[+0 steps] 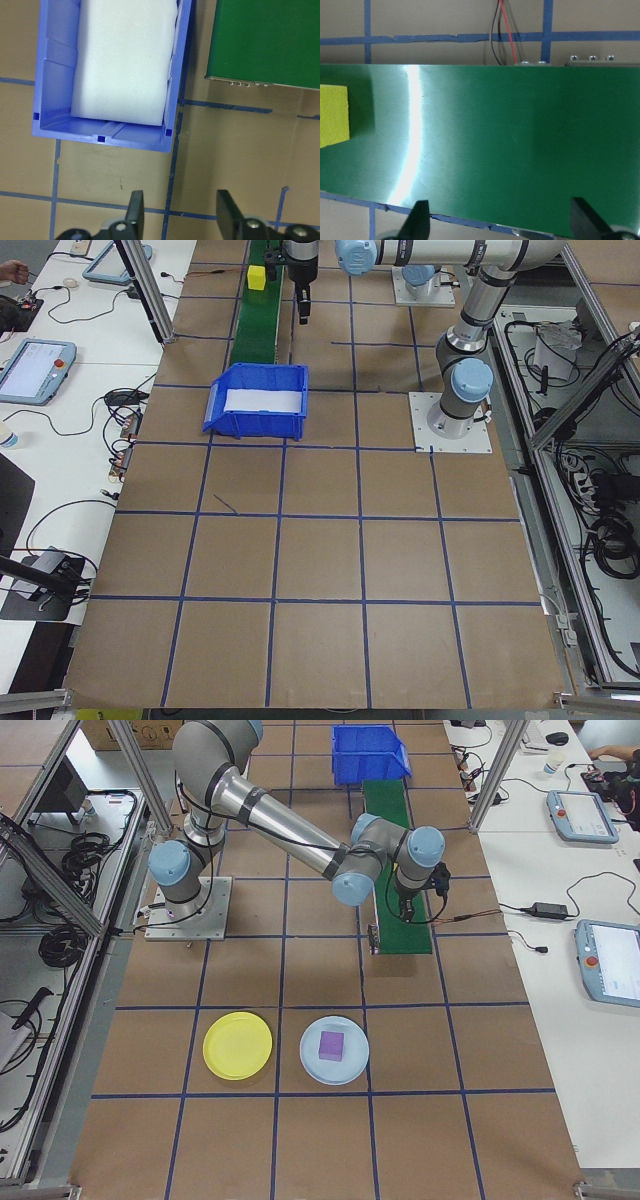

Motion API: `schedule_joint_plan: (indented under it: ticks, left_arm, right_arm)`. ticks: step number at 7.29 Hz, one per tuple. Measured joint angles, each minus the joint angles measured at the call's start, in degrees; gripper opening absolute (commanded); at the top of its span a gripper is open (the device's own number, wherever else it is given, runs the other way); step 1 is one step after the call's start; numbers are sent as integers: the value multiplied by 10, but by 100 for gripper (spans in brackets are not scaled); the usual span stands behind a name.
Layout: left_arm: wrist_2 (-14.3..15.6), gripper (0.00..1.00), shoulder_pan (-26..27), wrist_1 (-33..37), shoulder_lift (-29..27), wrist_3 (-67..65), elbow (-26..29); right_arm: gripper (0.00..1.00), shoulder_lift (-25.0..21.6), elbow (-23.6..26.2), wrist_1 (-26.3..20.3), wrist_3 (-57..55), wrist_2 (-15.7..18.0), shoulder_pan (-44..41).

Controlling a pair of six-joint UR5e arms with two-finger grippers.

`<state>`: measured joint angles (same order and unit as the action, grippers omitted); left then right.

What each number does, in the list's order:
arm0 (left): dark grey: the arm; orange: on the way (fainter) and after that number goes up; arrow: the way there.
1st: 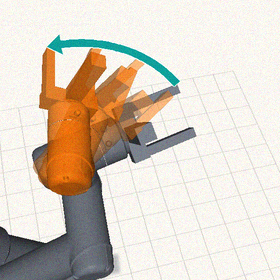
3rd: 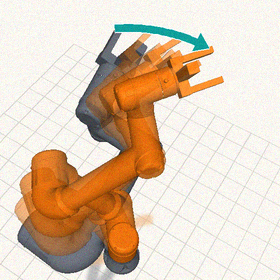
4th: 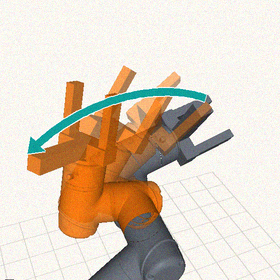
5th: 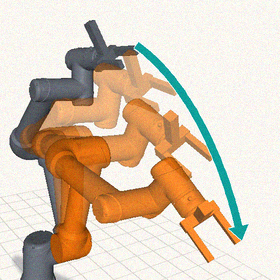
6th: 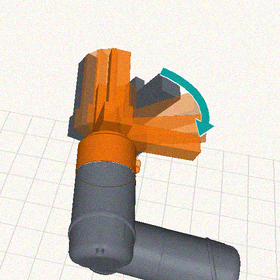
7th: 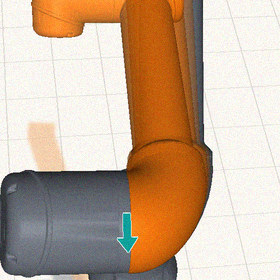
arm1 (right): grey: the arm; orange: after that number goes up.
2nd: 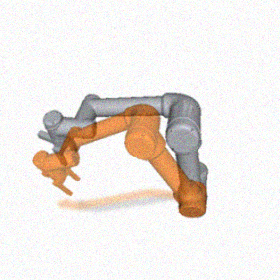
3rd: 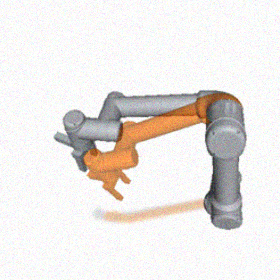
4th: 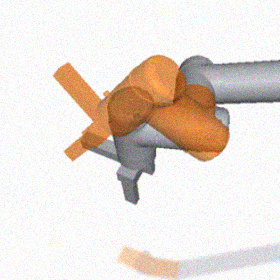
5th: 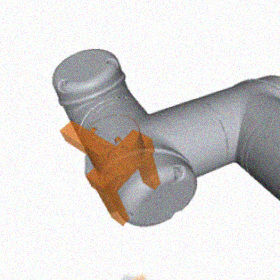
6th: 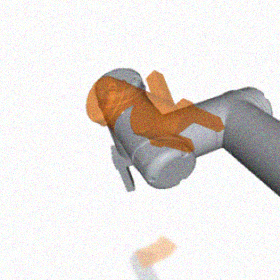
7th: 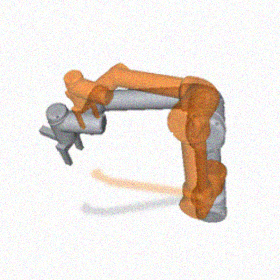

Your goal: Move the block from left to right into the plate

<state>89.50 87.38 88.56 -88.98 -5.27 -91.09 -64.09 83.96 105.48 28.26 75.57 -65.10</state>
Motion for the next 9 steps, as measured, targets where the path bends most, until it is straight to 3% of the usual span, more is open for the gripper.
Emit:
schedule_joint_plan:
  ticks: [1, 2, 3, 9]
  left_arm:
    - [-1, 6, 0, 0, 0, -1, 0]
    - [-2, 29, 0, 0, 0, -1, 0]
    - [0, 99, 0, -1, 0, -2, 1]
    - [5, 100, 0, 6, -1, -15, 1]
  right_arm:
    - [97, 1, 1, 1, -5, -1, -4]
    - [97, 2, 1, 1, -14, -5, -6]
    - [97, 2, 1, 2, -26, -12, -10]
    - [96, 5, 1, 23, -57, -12, -54]
